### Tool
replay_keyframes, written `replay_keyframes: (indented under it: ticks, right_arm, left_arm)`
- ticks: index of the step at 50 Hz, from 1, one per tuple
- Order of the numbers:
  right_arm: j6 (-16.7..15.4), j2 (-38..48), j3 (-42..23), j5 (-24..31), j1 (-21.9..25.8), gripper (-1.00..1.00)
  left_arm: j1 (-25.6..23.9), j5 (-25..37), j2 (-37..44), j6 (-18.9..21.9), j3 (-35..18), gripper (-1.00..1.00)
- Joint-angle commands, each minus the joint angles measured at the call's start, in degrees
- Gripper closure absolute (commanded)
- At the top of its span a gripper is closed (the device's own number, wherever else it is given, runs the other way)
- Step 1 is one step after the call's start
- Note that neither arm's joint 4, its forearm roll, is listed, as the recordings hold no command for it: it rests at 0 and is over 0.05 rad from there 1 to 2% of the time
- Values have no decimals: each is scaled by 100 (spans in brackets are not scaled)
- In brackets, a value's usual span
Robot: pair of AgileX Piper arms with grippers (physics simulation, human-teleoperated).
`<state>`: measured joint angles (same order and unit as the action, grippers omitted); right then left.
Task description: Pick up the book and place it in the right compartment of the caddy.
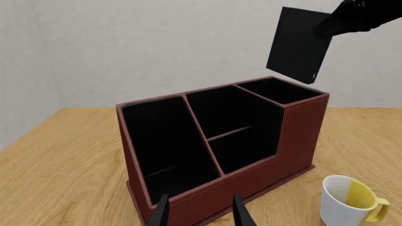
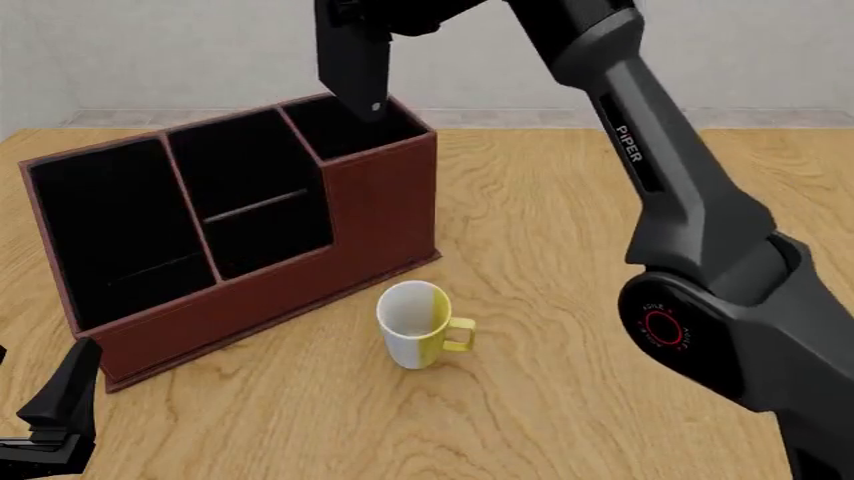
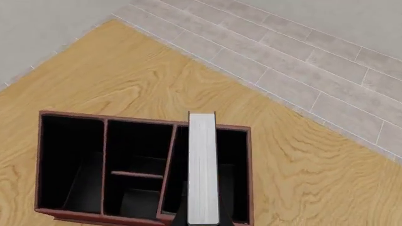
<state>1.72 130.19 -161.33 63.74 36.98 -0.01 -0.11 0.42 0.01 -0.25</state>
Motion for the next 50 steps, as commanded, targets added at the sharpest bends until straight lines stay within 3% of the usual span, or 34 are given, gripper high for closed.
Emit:
replay_keyframes:
  ticks: [1,17,50]
  right_arm:
    - [292,258,-80,-100,-62,100]
    - [386,542,-78,-147,-121,100]
    - [138,1061,-85,86,-195,100]
  left_arm:
    - [1,0,2,0,0,-100]
    - [1,0,0,1,0,-100]
    - [0,0,0,0,0,-100]
